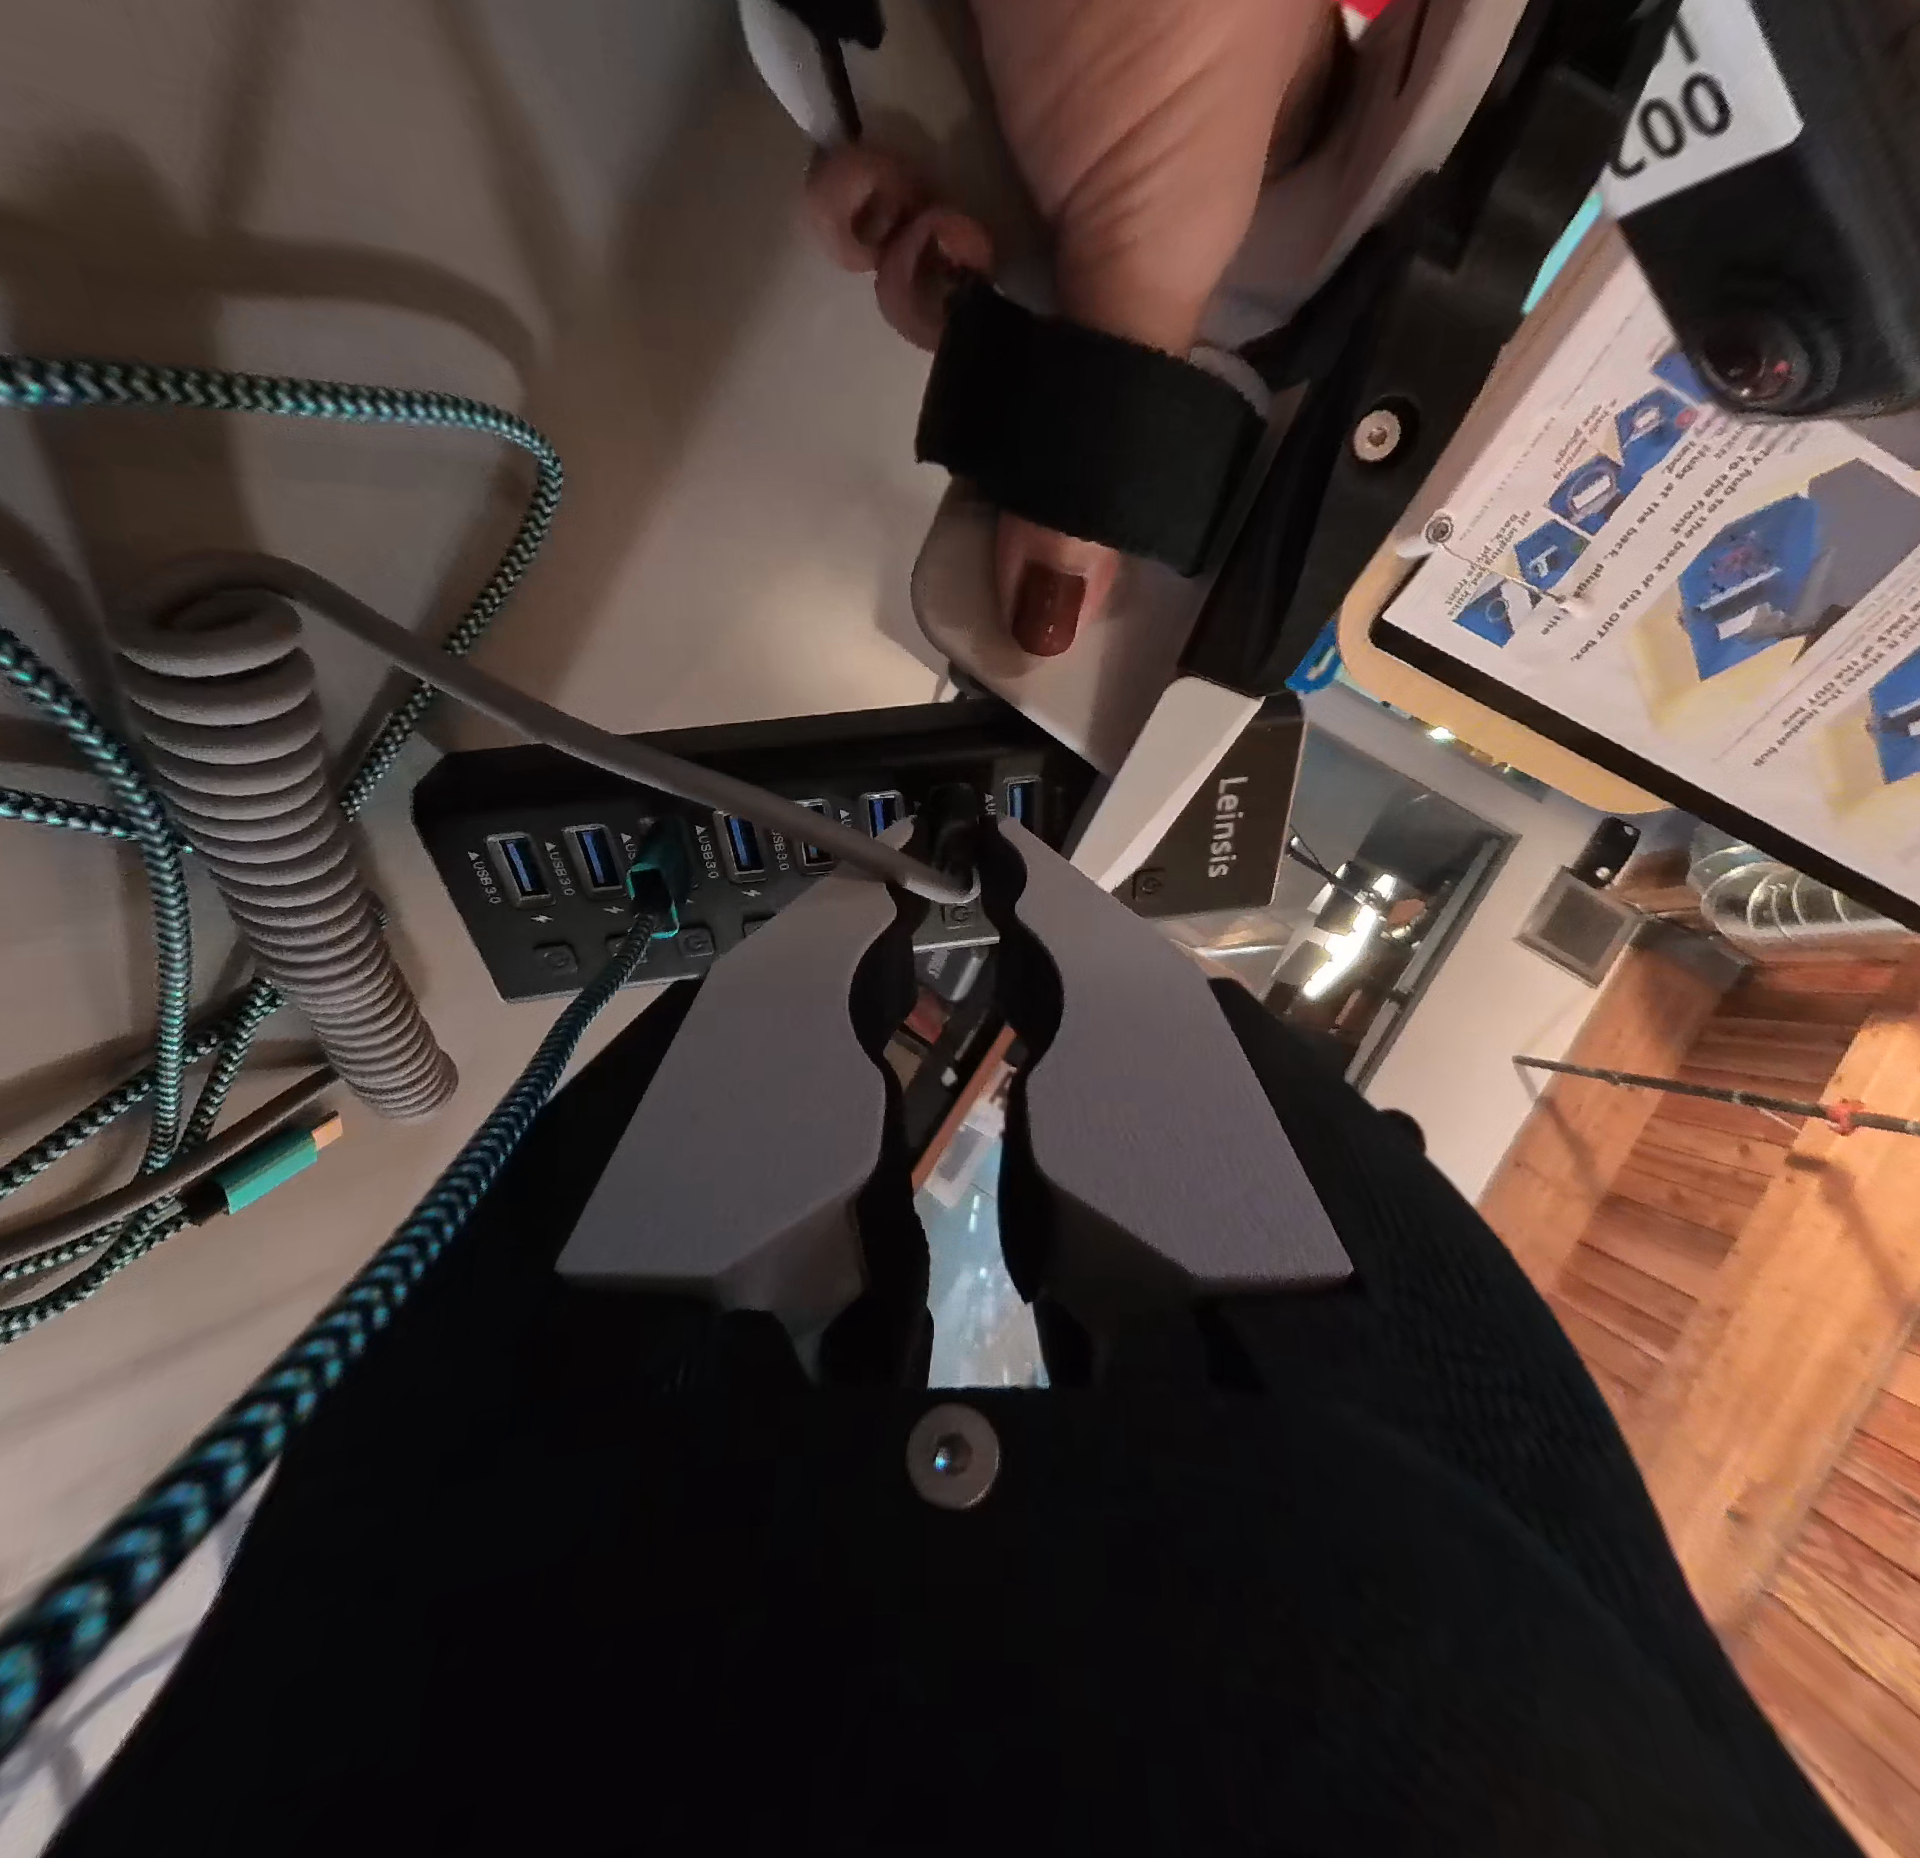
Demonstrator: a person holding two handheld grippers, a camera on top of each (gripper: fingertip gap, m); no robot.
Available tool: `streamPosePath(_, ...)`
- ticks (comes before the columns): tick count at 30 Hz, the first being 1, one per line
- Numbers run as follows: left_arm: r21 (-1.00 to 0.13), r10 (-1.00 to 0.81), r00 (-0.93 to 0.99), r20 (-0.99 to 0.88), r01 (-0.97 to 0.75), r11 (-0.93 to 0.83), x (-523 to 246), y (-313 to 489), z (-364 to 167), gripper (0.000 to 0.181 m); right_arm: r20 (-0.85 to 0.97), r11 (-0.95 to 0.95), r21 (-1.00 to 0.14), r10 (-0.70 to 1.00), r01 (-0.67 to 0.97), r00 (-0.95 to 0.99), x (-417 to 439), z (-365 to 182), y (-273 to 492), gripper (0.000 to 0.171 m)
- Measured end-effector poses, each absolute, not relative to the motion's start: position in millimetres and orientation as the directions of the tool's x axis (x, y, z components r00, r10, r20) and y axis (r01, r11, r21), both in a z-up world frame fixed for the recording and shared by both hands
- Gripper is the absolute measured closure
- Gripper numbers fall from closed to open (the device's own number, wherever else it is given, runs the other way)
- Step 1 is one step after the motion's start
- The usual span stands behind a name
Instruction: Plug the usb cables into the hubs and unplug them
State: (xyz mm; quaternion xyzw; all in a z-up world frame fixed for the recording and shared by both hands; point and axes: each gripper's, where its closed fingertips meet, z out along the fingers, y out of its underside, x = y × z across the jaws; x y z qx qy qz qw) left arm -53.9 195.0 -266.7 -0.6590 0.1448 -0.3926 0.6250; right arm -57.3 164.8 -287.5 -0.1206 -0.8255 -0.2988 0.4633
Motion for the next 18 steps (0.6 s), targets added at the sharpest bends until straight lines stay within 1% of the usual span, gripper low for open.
streamPosePath(1,-0.942,-0.679,0.659,0.324,0.291,-0.168,-53,195,-267,0.154,0.843,0.795,0.368,-0.067,0.483,-0.533,-57,-287,165,0.164)
streamPosePath(3,-0.942,-0.679,0.659,0.324,0.292,-0.166,-53,195,-267,0.153,0.859,0.802,0.328,-0.034,0.499,-0.511,-56,-287,164,0.164)
streamPosePath(4,-0.94,-0.684,0.652,0.328,0.295,-0.17,-52,194,-267,0.153,0.875,0.814,0.262,0.027,0.519,-0.484,-56,-288,163,0.164)
streamPosePath(7,-0.919,-0.702,0.601,0.383,0.322,-0.227,-50,194,-270,0.153,0.871,0.816,-0.066,0.328,0.575,-0.366,-55,-288,161,0.163)
streamPosePath(8,-0.919,-0.701,0.601,0.384,0.32,-0.23,-49,195,-271,0.153,0.863,0.807,-0.113,0.369,0.579,-0.345,-54,-288,161,0.163)
streamPosePath(9,-0.919,-0.702,0.599,0.386,0.32,-0.232,-49,195,-271,0.153,0.87,0.811,-0.092,0.348,0.578,-0.35,-53,-288,161,0.163)
streamPosePath(10,-0.917,-0.705,0.594,0.388,0.323,-0.233,-48,195,-271,0.153,0.885,0.822,-0.006,0.269,0.57,-0.379,-53,-288,161,0.163)
streamPosePath(12,-0.92,-0.717,0.585,0.379,0.32,-0.226,-47,193,-269,0.153,0.88,0.814,0.231,0.058,0.532,-0.471,-52,-288,160,0.163)
streamPosePath(13,-0.923,-0.722,0.583,0.371,0.316,-0.219,-46,192,-269,0.153,0.865,0.802,0.302,-0.003,0.515,-0.502,-51,-288,159,0.164)
streamPosePath(14,-0.926,-0.726,0.583,0.365,0.311,-0.215,-46,191,-269,0.153,0.859,0.803,0.308,-0.005,0.51,-0.511,-50,-288,158,0.164)
streamPosePath(15,-0.924,-0.728,0.578,0.369,0.311,-0.221,-45,191,-269,0.153,0.87,0.819,0.229,0.07,0.526,-0.488,-49,-288,158,0.164)
streamPosePath(17,-0.909,-0.736,0.543,0.405,0.325,-0.26,-43,190,-271,0.154,0.855,0.821,-0.052,0.331,0.569,-0.399,-48,-288,156,0.164)
streamPosePath(18,-0.905,-0.733,0.538,0.417,0.321,-0.279,-42,191,-273,0.153,0.83,0.804,-0.14,0.413,0.578,-0.374,-47,-288,156,0.163)
